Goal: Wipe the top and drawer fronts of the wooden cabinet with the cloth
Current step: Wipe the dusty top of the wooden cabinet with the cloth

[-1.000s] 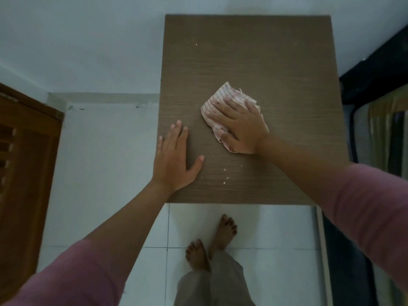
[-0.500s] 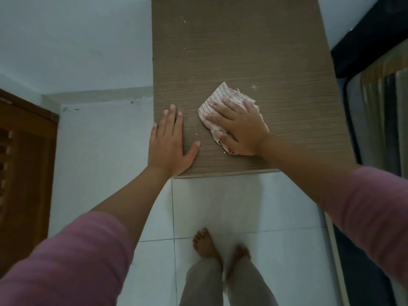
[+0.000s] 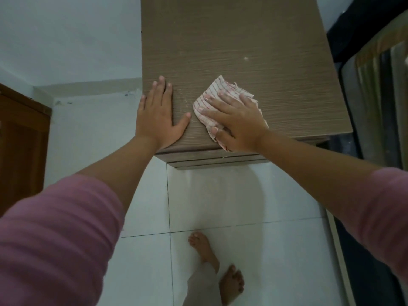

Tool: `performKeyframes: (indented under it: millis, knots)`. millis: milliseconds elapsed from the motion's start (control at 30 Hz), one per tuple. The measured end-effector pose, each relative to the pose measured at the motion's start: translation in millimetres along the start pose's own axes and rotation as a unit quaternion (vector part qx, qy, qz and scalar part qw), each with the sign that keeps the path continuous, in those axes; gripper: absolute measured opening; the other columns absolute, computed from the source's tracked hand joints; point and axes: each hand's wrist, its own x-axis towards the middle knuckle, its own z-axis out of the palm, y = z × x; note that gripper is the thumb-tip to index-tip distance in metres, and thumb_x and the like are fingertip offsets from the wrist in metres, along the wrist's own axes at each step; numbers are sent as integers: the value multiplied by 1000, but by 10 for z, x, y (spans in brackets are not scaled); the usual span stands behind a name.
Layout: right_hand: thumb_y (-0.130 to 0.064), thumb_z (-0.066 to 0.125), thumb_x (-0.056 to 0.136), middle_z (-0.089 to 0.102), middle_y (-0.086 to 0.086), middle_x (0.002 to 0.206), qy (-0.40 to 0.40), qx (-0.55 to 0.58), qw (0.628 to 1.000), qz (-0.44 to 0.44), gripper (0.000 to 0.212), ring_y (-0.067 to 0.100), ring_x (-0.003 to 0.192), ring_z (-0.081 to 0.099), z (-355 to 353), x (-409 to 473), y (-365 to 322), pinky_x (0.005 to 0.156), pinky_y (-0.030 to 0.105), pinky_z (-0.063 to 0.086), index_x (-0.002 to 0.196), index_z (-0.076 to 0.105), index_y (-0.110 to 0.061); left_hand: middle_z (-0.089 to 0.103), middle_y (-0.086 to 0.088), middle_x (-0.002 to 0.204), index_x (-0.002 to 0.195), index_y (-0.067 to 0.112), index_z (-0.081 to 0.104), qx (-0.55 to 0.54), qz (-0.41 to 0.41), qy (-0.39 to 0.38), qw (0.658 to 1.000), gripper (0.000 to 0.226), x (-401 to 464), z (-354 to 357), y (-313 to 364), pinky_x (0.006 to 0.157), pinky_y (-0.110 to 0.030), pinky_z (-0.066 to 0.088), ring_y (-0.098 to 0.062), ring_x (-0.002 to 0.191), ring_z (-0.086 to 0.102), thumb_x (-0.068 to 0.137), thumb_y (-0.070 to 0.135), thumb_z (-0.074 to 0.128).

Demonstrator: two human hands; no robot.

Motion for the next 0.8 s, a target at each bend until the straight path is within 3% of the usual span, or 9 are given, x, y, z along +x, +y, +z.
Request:
performKeyframes:
  millis: [267,400,567,633,700,800]
  knots:
    - [-41,44,89,54,1,139,47,76,995,51,44,27,132,45,73,-248,-238,103,57,30,127,59,-26,9,-10,157,146,9,18,0,0,5,1000,82,11,-3,-2,114,-47,10,-24,144,8,85,59,39]
    - [-40,38,87,56,2,136,26,126,990,63,48,27,133,44,66,-357,-296,106,59,27,124,62,-22,9,-9,157,146,9,17,2,-3,-1,1000,81,9,-6,4,115,-48,11,-24,144,7,86,59,39]
    - [-27,45,83,61,4,130,18,178,979,99,44,32,126,52,-3,-459,-405,109,49,25,122,64,-18,6,-8,157,147,10,16,-6,-6,-7,1000,82,12,-10,-1,115,-47,8,-23,145,5,86,61,37]
    - [-27,47,80,68,5,116,27,181,975,129,46,34,110,61,-69,-505,-472,97,39,39,122,64,-18,6,-8,157,147,10,15,-9,-6,-10,1000,82,5,-8,-6,116,-47,7,-23,145,4,86,61,37]
    - [-21,53,79,71,7,93,37,190,971,137,43,33,84,65,-153,-524,-547,75,27,38,119,66,-16,5,-8,158,147,10,14,-12,-7,-14,1000,83,4,-12,-3,116,-46,6,-23,145,4,86,61,37]
    - [-14,55,78,68,-4,83,42,229,963,136,39,21,70,61,-281,-503,-637,63,25,41,115,67,-14,3,-8,158,147,10,12,-11,-7,-25,1000,83,2,-35,1,116,-45,3,-23,145,1,86,62,35]
